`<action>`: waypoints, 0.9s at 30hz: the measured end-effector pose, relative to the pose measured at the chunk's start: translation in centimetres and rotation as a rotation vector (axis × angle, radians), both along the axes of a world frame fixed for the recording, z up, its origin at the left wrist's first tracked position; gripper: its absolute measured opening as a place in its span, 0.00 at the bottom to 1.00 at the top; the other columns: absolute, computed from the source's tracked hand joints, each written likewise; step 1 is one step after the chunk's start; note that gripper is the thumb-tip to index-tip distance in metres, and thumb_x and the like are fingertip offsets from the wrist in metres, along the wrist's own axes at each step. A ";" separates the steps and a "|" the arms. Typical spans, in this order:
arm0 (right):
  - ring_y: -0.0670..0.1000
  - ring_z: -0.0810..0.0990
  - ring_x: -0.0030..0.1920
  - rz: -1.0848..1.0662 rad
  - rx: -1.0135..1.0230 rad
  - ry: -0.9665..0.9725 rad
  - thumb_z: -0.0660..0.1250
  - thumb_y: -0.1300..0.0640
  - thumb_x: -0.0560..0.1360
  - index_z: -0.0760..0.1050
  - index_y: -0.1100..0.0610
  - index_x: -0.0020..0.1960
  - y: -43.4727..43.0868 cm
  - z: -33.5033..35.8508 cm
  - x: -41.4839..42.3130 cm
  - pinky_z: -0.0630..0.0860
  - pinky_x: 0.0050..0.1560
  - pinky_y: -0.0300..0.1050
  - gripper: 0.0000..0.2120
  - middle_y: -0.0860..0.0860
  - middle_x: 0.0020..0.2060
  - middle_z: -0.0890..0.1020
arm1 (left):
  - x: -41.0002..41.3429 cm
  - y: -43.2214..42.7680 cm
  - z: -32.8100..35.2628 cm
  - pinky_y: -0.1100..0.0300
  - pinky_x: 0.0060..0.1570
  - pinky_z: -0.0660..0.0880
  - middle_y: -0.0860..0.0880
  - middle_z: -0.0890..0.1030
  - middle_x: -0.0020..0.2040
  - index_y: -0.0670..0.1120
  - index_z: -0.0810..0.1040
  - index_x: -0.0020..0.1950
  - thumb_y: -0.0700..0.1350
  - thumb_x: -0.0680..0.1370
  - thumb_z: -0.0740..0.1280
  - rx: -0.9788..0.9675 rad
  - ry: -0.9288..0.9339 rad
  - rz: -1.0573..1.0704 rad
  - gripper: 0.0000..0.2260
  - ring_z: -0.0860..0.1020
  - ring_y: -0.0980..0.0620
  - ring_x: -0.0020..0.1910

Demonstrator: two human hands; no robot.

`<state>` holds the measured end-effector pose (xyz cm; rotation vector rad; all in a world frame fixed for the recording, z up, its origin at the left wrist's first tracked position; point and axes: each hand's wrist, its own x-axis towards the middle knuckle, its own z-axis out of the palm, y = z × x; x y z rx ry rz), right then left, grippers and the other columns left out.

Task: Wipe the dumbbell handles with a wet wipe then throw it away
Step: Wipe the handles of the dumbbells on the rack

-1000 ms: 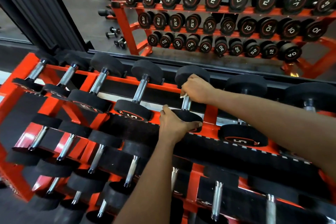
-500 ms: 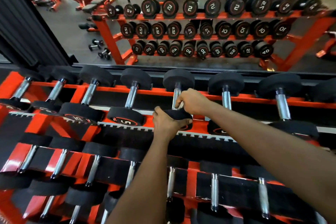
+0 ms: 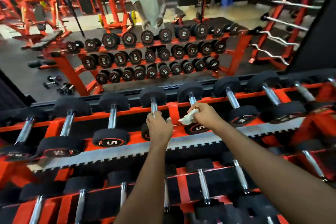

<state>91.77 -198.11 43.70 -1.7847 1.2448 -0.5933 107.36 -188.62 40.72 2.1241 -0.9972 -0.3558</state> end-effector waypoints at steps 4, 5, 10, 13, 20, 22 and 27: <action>0.51 0.83 0.44 -0.010 0.015 0.020 0.70 0.64 0.69 0.78 0.50 0.48 1.6 1.4 -3.5 0.83 0.45 0.49 0.11 0.53 0.47 0.83 | -2.3 -0.4 1.8 0.50 0.61 0.73 0.43 0.81 0.56 0.44 0.80 0.54 0.36 0.79 0.64 -0.156 0.067 -0.167 0.08 0.77 0.43 0.58; 0.52 0.84 0.44 -0.020 0.016 -0.007 0.71 0.65 0.70 0.77 0.53 0.49 2.0 1.6 -4.2 0.83 0.43 0.50 0.11 0.55 0.48 0.82 | -2.9 -0.5 2.2 0.54 0.58 0.74 0.44 0.83 0.54 0.44 0.82 0.52 0.35 0.79 0.64 -0.170 0.092 -0.223 0.09 0.79 0.45 0.55; 0.53 0.83 0.37 -0.042 0.061 -0.124 0.72 0.64 0.74 0.70 0.61 0.55 3.5 2.2 -7.5 0.76 0.28 0.40 0.14 0.59 0.47 0.81 | -6.8 -0.8 3.7 0.67 0.41 0.73 0.49 0.84 0.49 0.45 0.82 0.56 0.41 0.81 0.65 -0.069 0.148 -0.510 0.08 0.80 0.52 0.47; 0.52 0.81 0.35 -0.018 0.036 -0.151 0.73 0.59 0.74 0.70 0.59 0.53 3.3 1.9 -9.1 0.73 0.27 0.42 0.14 0.59 0.44 0.83 | -8.7 -1.0 3.7 0.62 0.39 0.74 0.48 0.83 0.43 0.46 0.81 0.55 0.46 0.82 0.68 -0.042 0.143 -0.603 0.06 0.78 0.54 0.39; 0.45 0.79 0.36 0.129 0.082 -0.288 0.71 0.58 0.77 0.77 0.58 0.53 0.4 1.1 -14.0 0.75 0.38 0.41 0.07 0.48 0.37 0.83 | -13.1 -3.0 4.1 0.65 0.28 0.72 0.44 0.82 0.43 0.45 0.77 0.49 0.40 0.83 0.64 -0.066 0.154 -0.482 0.04 0.78 0.52 0.33; 0.45 0.79 0.36 0.186 0.096 -0.278 0.70 0.59 0.78 0.78 0.60 0.54 -0.9 1.0 -14.9 0.75 0.38 0.40 0.07 0.49 0.37 0.82 | -14.1 -3.9 3.9 0.64 0.27 0.73 0.42 0.82 0.44 0.43 0.77 0.50 0.40 0.84 0.62 -0.065 0.183 -0.425 0.05 0.78 0.50 0.33; 0.45 0.80 0.29 0.218 0.114 -0.164 0.66 0.57 0.80 0.75 0.57 0.45 -6.0 0.0 -16.4 0.72 0.31 0.40 0.06 0.52 0.33 0.82 | -16.2 -6.1 1.9 0.63 0.32 0.70 0.45 0.80 0.40 0.46 0.75 0.46 0.39 0.84 0.59 -0.124 0.158 -0.171 0.09 0.76 0.48 0.35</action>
